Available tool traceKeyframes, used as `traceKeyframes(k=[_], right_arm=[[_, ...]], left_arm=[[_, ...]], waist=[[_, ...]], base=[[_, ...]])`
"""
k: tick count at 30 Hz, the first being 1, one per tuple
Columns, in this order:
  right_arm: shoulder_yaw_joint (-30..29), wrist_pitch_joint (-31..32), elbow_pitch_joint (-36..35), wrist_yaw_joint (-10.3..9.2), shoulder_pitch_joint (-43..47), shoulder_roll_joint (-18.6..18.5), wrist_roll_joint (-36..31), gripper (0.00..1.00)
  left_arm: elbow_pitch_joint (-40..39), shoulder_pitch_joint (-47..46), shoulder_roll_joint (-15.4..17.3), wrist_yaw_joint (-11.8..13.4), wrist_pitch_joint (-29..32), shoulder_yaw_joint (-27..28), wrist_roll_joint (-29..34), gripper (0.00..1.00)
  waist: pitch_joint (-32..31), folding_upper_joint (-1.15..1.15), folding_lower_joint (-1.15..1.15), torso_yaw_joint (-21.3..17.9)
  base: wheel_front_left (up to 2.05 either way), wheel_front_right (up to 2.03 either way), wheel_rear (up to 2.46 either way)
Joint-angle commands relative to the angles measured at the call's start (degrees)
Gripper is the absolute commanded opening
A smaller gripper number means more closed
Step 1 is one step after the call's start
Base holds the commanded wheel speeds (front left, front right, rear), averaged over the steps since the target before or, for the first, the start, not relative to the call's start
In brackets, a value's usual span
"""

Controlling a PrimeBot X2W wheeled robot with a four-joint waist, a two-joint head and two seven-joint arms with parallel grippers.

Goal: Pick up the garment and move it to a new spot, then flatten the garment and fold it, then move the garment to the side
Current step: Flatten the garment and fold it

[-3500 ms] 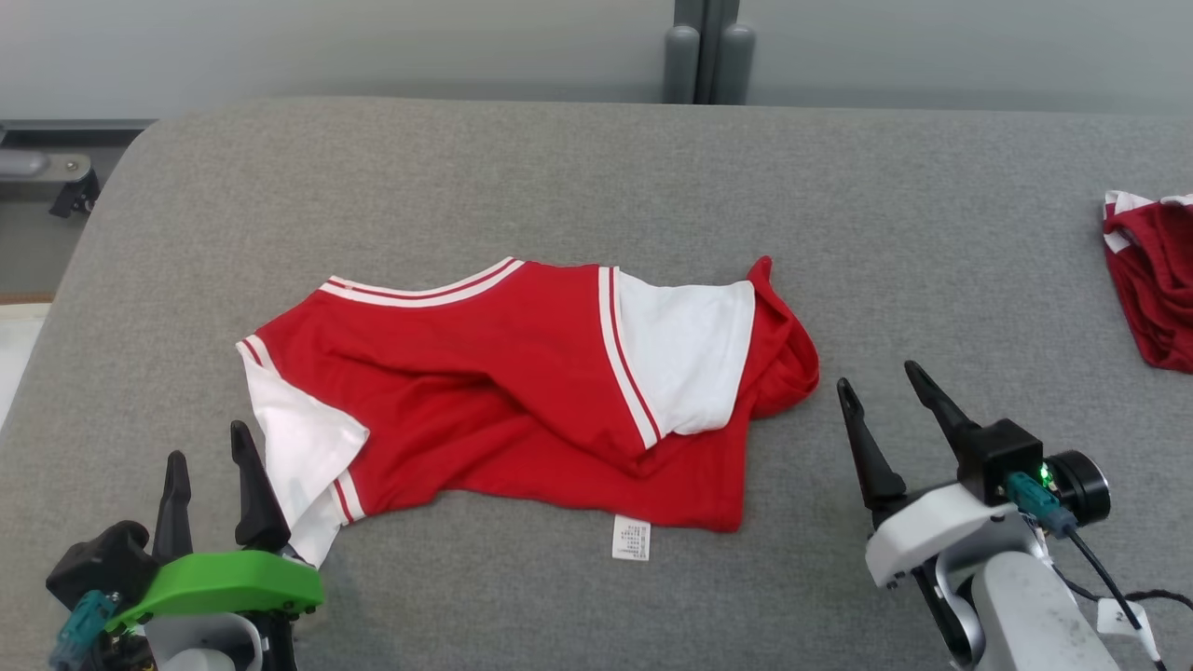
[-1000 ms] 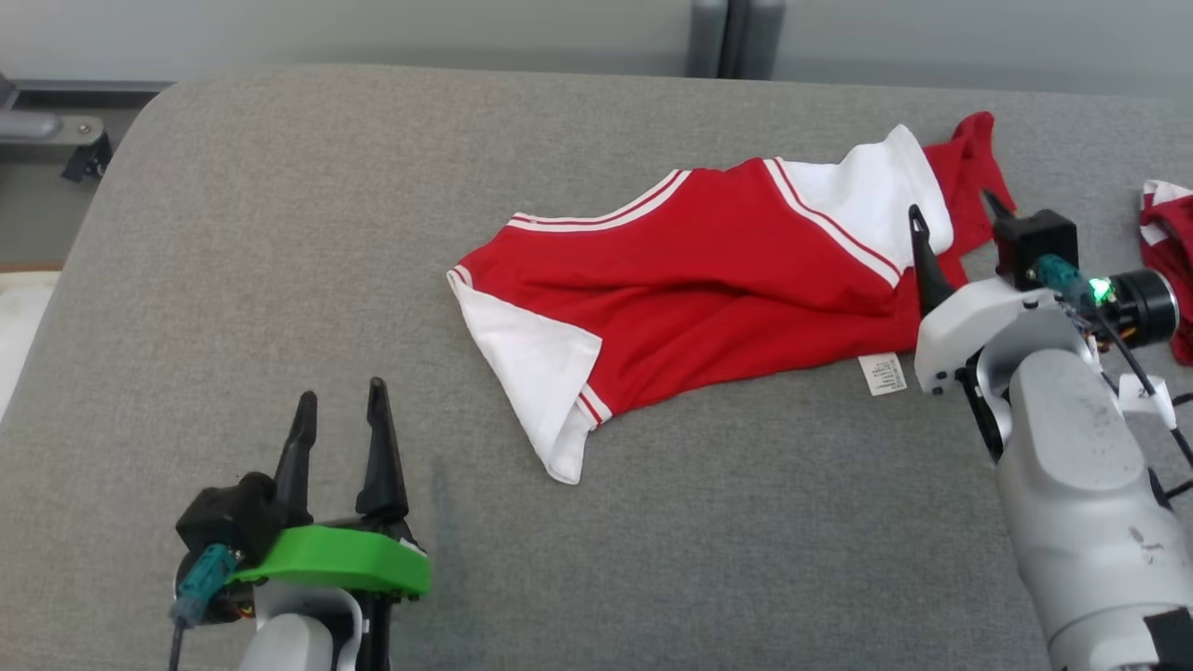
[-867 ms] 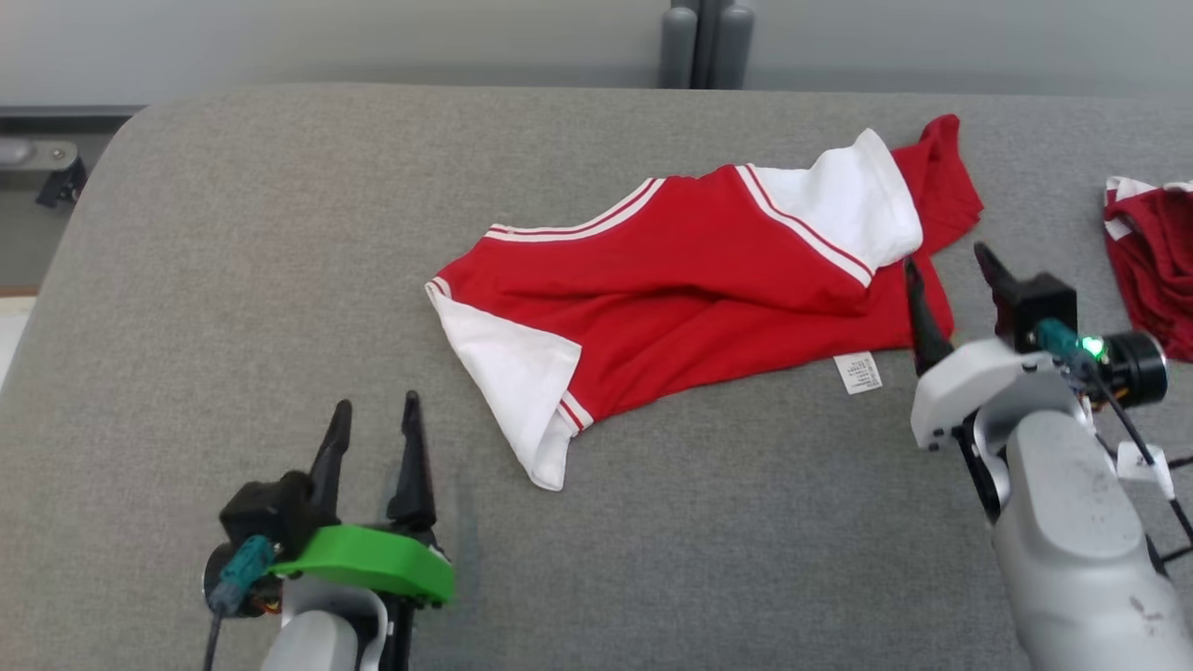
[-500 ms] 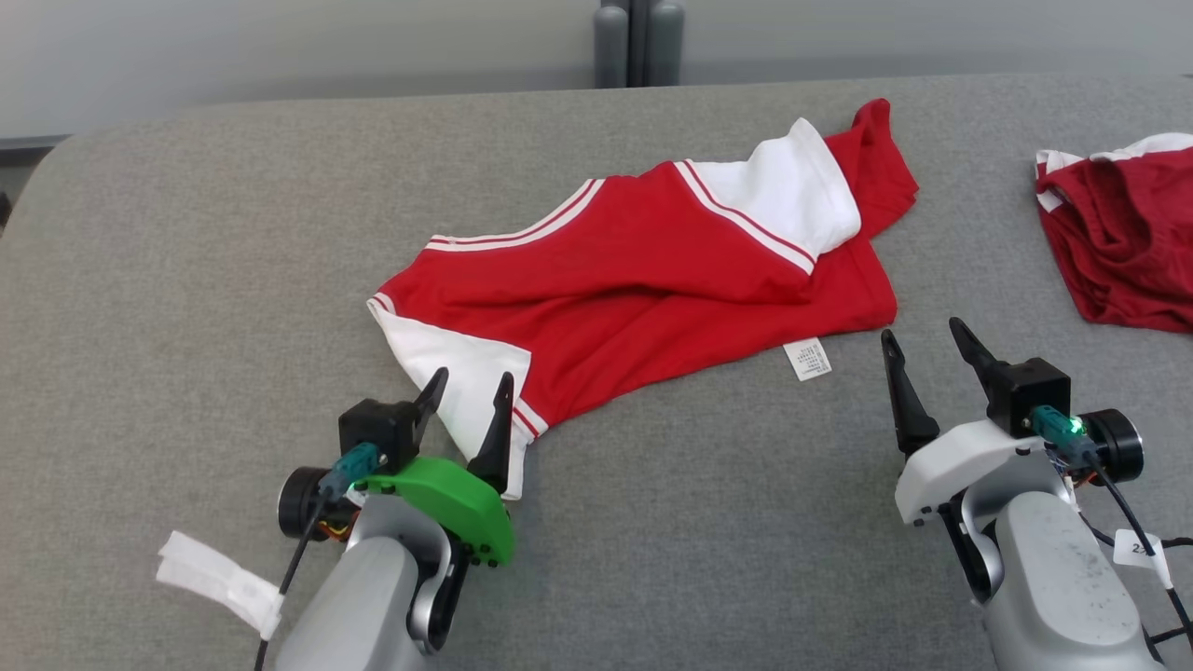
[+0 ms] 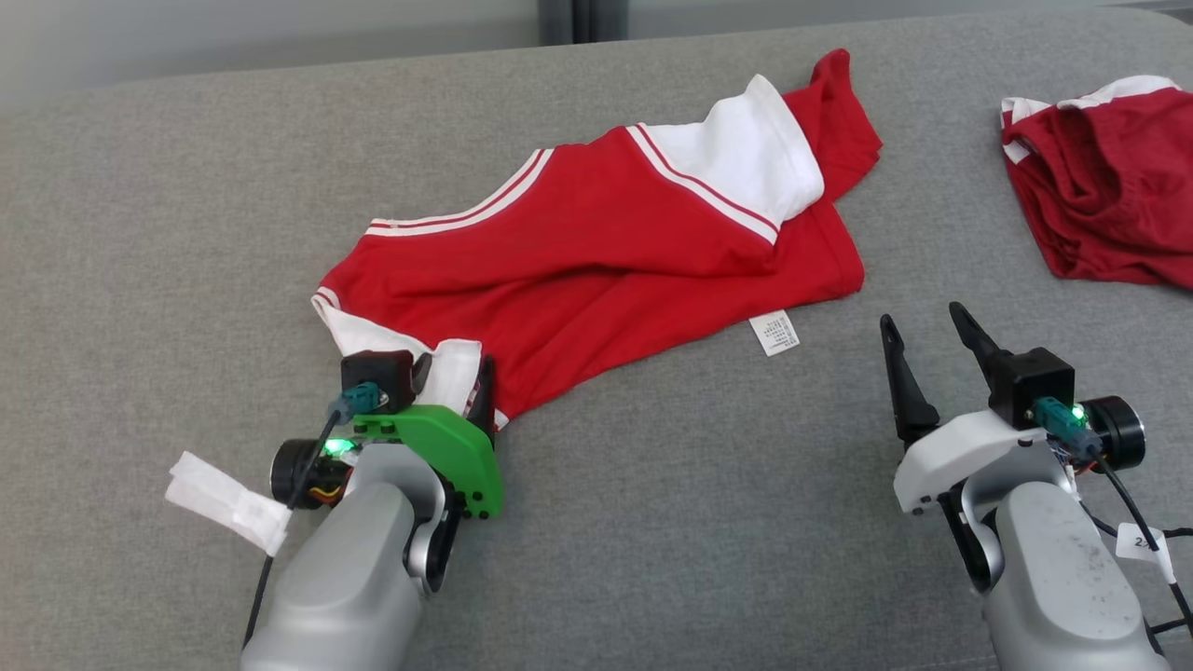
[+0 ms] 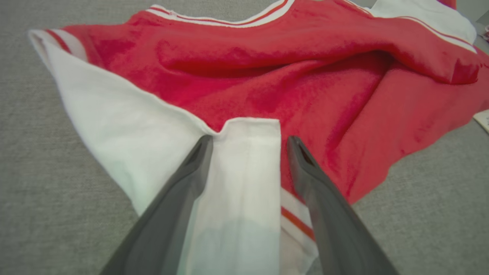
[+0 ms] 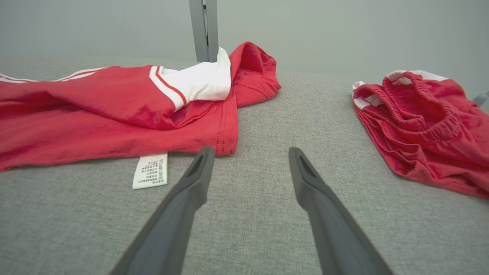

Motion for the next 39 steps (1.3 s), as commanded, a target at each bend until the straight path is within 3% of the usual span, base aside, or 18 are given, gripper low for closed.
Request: traceKeyframes(k=[1,4,6,7,8,10,11,12,21,27,31,32,33,34,35,39], right_arm=[[0.1,-0.2,-0.3,-0.09,-0.6,-0.2,0.5,1.0],[0.3,-0.2,-0.3,-0.09,-0.9,-0.2,0.6,1.0],[0.3,-0.2,-0.4,-0.09,-0.9,-0.2,0.6,1.0],[0.2,-0.2,-0.4,-0.09,-0.9,-0.2,0.6,1.0],[0.2,-0.2,-0.3,-0.09,-0.8,-0.2,0.6,1.0],[0.0,-0.2,-0.3,-0.09,-0.7,-0.2,0.6,1.0],[-0.1,-0.2,-0.3,-0.09,-0.6,-0.2,0.6,1.0],[-0.2,-0.2,-0.3,-0.09,-0.5,-0.2,0.5,1.0],[-1.1,-0.3,-0.4,-0.09,1.0,-0.2,-0.1,1.0],[-3.1,-0.3,-0.8,-0.09,3.0,-0.2,-0.4,1.0],[-4.1,-0.3,-0.9,-0.09,4.4,-0.2,-0.2,1.0],[-4.2,-0.3,-0.9,-0.09,4.7,-0.2,-0.1,1.0],[-4.2,-0.3,-0.9,-0.09,5.0,-0.2,0.1,1.0],[-4.2,-0.3,-0.9,-0.09,5.3,-0.2,0.2,1.0],[-4.1,-0.3,-0.9,-0.09,5.8,-0.2,0.5,1.0],[-3.9,-0.3,-1.2,-0.09,6.8,-0.2,1.1,1.0]], left_arm=[[1.2,-1.4,0.3,0.3,-0.1,-0.5,-1.2,1.0],[3.1,-2.9,0.3,0.6,-0.6,-1.6,-2.7,0.99],[4.3,-3.6,0.3,0.8,-1.1,-2.5,-3.7,0.89],[4.7,-3.9,0.3,1.0,-1.2,-2.9,-4.0,0.71],[5.2,-4.3,0.3,1.3,-1.7,-3.2,-4.6,0.48],[5.8,-4.7,0.3,1.6,-2.3,-3.7,-5.4,0.24],[6.0,-4.9,0.3,1.7,-2.7,-3.9,-5.9,0.18],[6.2,-5.1,0.3,1.8,-2.9,-4.2,-6.4,0.0],[3.3,-3.1,0.3,1.7,-5.8,-4.5,-7.6,0.0],[-10.8,5.8,1.8,3.8,-5.7,3.6,-1.9,0.0],[-18.2,13.8,1.5,3.6,-5.7,8.9,1.6,0.0],[-19.4,15.8,1.3,3.3,-5.7,10.0,2.2,0.05],[-20.1,17.3,1.2,3.0,-5.7,11.0,2.6,0.34],[-21.0,18.6,1.0,2.7,-5.8,12.0,3.1,0.84],[-22.1,20.8,0.8,2.2,-5.8,13.7,3.7,1.0],[-24.2,24.3,0.5,1.1,-5.8,16.8,4.9,1.0]], waist=[[0.4,0.0,0.0,-0.5],[0.7,0.0,0.0,-0.8],[0.8,0.0,0.0,-0.9],[0.7,0.0,0.0,-1.0],[0.7,0.0,0.0,-1.0],[0.6,0.0,0.0,-0.9],[0.6,0.0,0.0,-0.9],[0.5,0.0,0.0,-0.7],[-1.5,0.0,0.0,1.5],[-3.5,0.0,0.0,4.4],[-4.7,0.0,0.0,5.7],[-5.0,0.0,0.0,6.0],[-5.3,0.0,0.0,6.2],[-5.6,0.0,0.0,6.3],[-6.1,0.0,0.0,6.6],[-7.1,0.0,0.0,6.8]], base=[[0.0,0.0,0.0],[0.0,0.0,0.0],[0.0,0.0,0.0],[0.0,0.0,0.0],[0.0,0.0,0.0],[0.0,0.0,0.0],[0.0,0.0,0.0],[0.0,0.0,0.0],[0.0,0.0,0.0],[0.0,0.0,0.0],[0.0,0.0,0.0],[0.0,0.0,0.0],[0.0,0.0,0.0],[0.0,0.0,0.0],[0.0,0.0,0.0],[0.0,0.0,0.0]])
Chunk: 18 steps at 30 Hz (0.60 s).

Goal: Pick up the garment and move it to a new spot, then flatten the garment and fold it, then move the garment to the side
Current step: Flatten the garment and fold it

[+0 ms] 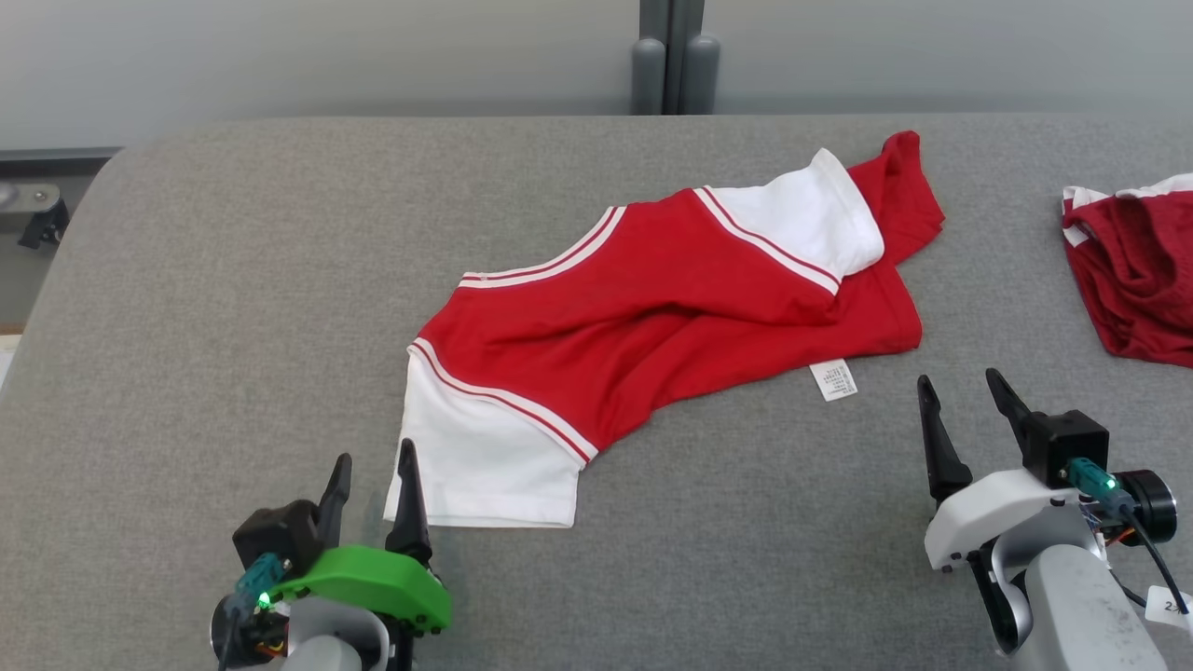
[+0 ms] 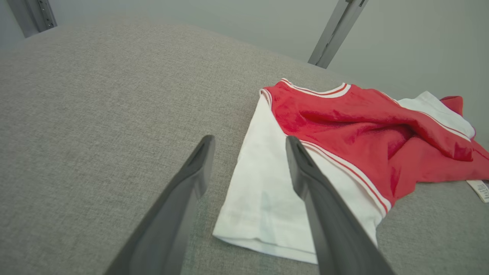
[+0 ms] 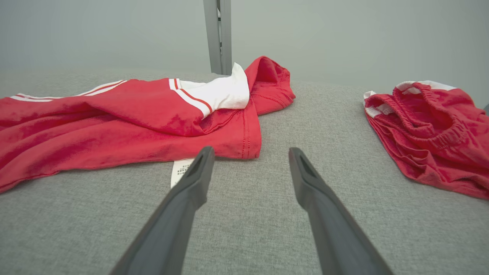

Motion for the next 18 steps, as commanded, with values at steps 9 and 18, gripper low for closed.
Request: traceKeyframes(k=[9,18], right_arm=[[0.0,-0.3,-2.4,-0.09,2.8,-0.2,1.2,1.0],[1.0,-0.3,-6.1,-0.09,5.8,-0.2,2.0,1.0]], left_arm=[[-5.2,5.3,-0.2,-3.8,-0.2,5.1,5.0,1.0],[-8.1,7.0,-0.2,-6.6,-0.2,4.6,8.3,1.0]], waist=[[-2.6,0.0,0.0,-0.2],[-5.6,0.0,0.0,-1.1]], base=[[0.0,0.0,0.0],[0.0,0.0,0.0]])
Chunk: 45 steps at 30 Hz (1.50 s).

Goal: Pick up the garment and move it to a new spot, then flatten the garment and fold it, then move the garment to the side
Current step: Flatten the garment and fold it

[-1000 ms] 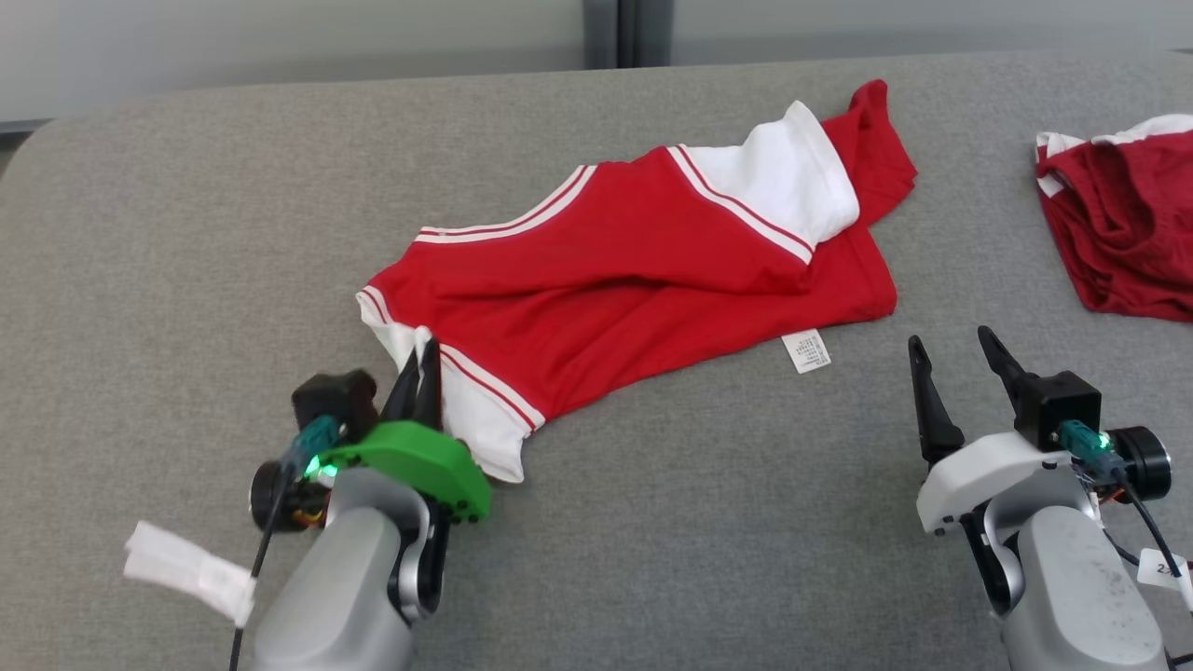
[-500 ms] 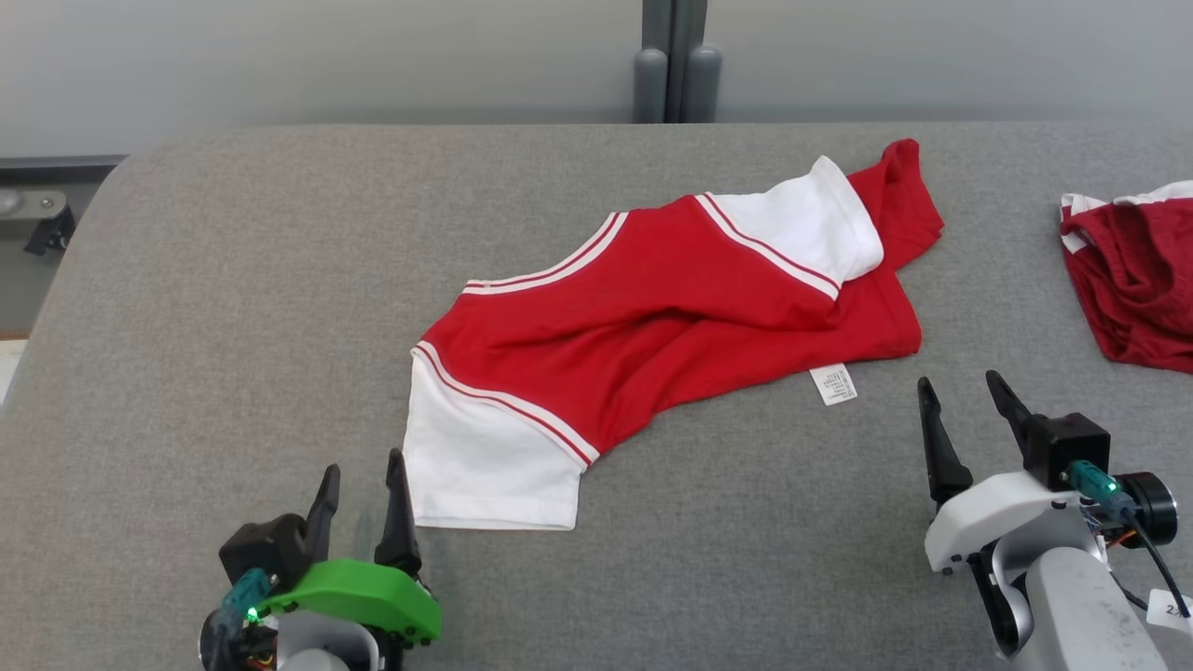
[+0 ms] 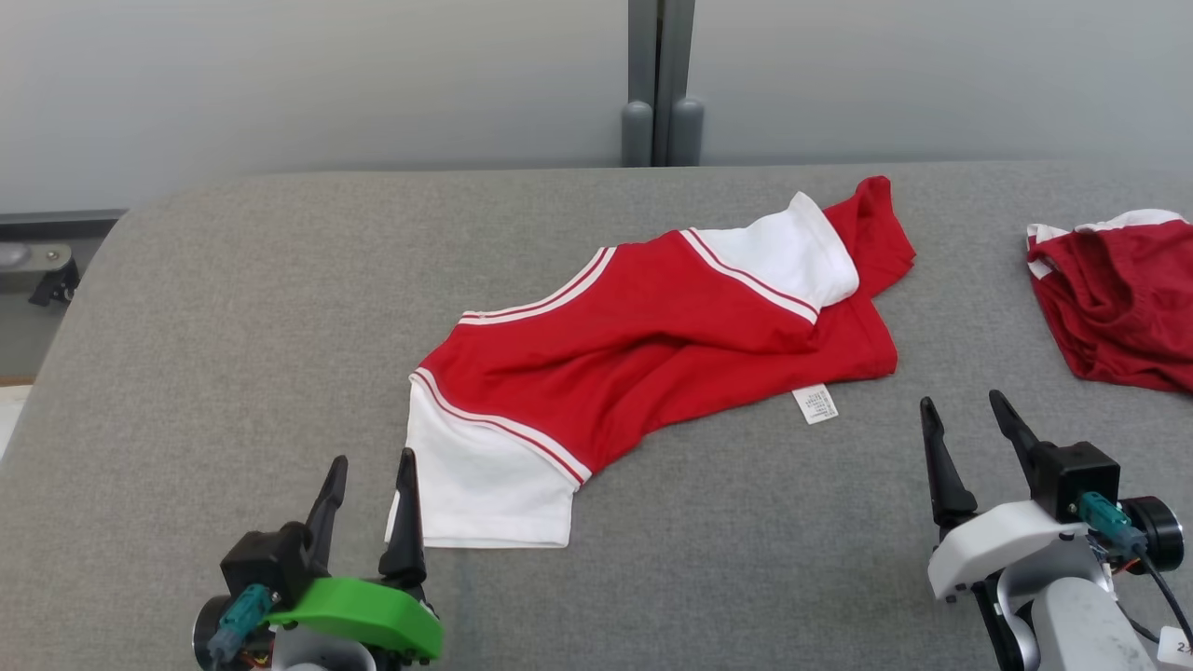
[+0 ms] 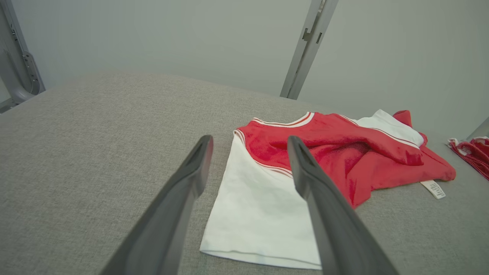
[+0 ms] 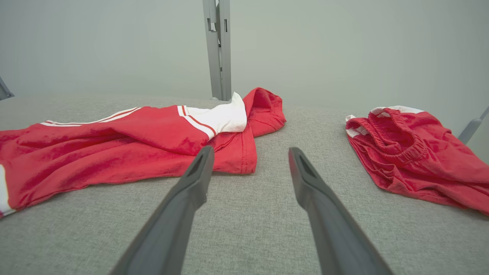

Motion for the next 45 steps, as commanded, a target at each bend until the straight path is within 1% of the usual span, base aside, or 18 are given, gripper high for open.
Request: traceKeyframes(k=[1,6,14,23,30,33,41,45], right_arm=[[0.5,-0.3,-0.7,-0.09,1.2,-0.2,0.6,1.0],[2.2,-0.3,-2.4,-0.09,3.4,-0.2,2.2,1.0],[4.2,-0.3,-5.0,-0.09,6.8,-0.2,5.4,1.0],[4.8,-0.3,-5.3,-0.09,6.8,-0.2,5.1,1.0],[4.6,-0.3,-5.5,-0.09,5.9,-0.2,4.7,1.0],[4.8,-0.3,-5.5,-0.09,5.4,-0.2,4.4,1.0],[5.4,-0.3,-4.2,-0.09,3.8,-0.2,3.5,1.0],[5.5,-0.3,-4.0,-0.09,3.0,-0.2,3.1,1.0]], left_arm=[[-0.4,1.5,0.1,-0.3,-0.2,-0.2,0.3,1.0],[-1.1,3.0,0.1,-0.6,-0.2,-1.1,-0.4,1.0],[-2.8,6.4,0.1,0.7,-0.2,-1.1,-2.0,1.0],[-2.2,6.3,0.1,0.9,-0.2,-0.9,-1.6,1.0],[-0.4,4.9,0.2,0.9,-0.1,-0.9,-1.1,1.0],[1.5,3.3,0.4,0.7,1.8,-0.5,-2.8,1.0],[9.0,-1.7,1.9,-0.2,12.7,1.5,-8.9,1.0],[12.6,-4.1,2.7,-0.2,15.5,2.7,-10.7,1.0]], waist=[[-0.8,0.0,0.0,-0.5],[-1.7,0.0,0.0,-0.9],[-2.0,0.0,0.0,-1.2],[-1.8,0.0,0.0,-1.1],[-1.1,0.0,0.0,-1.1],[-0.4,0.0,0.0,-1.2],[2.0,0.0,0.0,-2.5],[3.2,0.0,0.0,-3.5]], base=[[0.0,0.0,0.0],[0.0,0.0,0.0],[0.0,0.0,0.0],[0.0,0.0,0.0],[0.0,0.0,0.0],[0.0,0.0,0.0],[0.0,0.0,0.0],[0.0,0.0,0.0]])
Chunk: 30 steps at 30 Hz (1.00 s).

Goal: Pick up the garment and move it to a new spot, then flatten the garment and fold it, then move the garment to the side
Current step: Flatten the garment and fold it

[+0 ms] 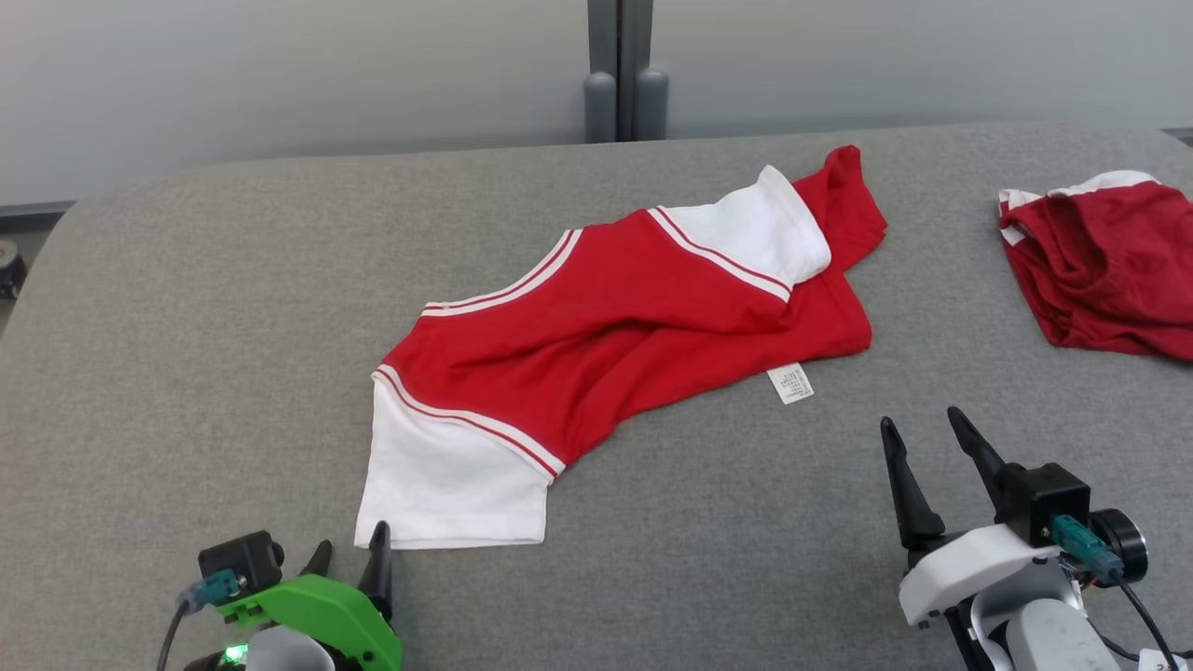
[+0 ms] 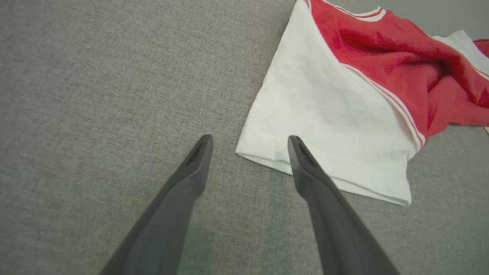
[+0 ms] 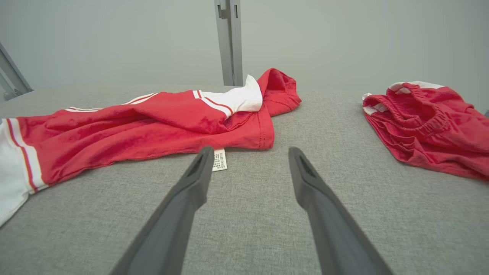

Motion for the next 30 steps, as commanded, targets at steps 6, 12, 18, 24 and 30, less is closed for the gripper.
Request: traceKeyframes(k=[6,12,18,24,30], right_arm=[[0.0,-0.3,0.3,-0.09,-0.7,-0.2,-0.6,1.0],[0.1,-0.3,0.3,-0.09,-0.8,-0.2,-0.8,1.0],[0.1,-0.3,0.4,-0.09,-1.0,-0.2,-1.3,1.0],[0.1,-0.2,2.1,-0.09,-3.2,-0.2,-3.3,1.0],[-3.4,4.4,6.1,-0.09,-10.5,-0.2,-8.2,1.0]], left_arm=[[3.3,-2.7,0.4,-0.6,1.4,0.0,-1.8,1.0],[5.3,-3.5,-0.7,-1.5,2.0,-1.6,-3.7,0.62],[5.7,-4.8,-1.3,-1.9,0.9,-3.1,-6.0,0.09],[5.0,-6.5,-1.3,-2.1,-2.6,-3.6,-6.5,0.0],[1.6,-7.7,-1.5,-2.1,-6.0,-4.5,-7.6,0.0]], waist=[[1.5,0.0,0.0,-1.6],[1.6,0.0,0.0,-2.0],[1.6,0.0,0.0,-1.7],[2.3,0.0,0.0,-0.8],[4.1,0.0,0.0,1.2]], base=[[0.0,0.0,0.0],[0.0,0.0,0.0],[0.0,0.0,0.0],[0.0,0.0,0.0],[0.0,0.0,0.0]])
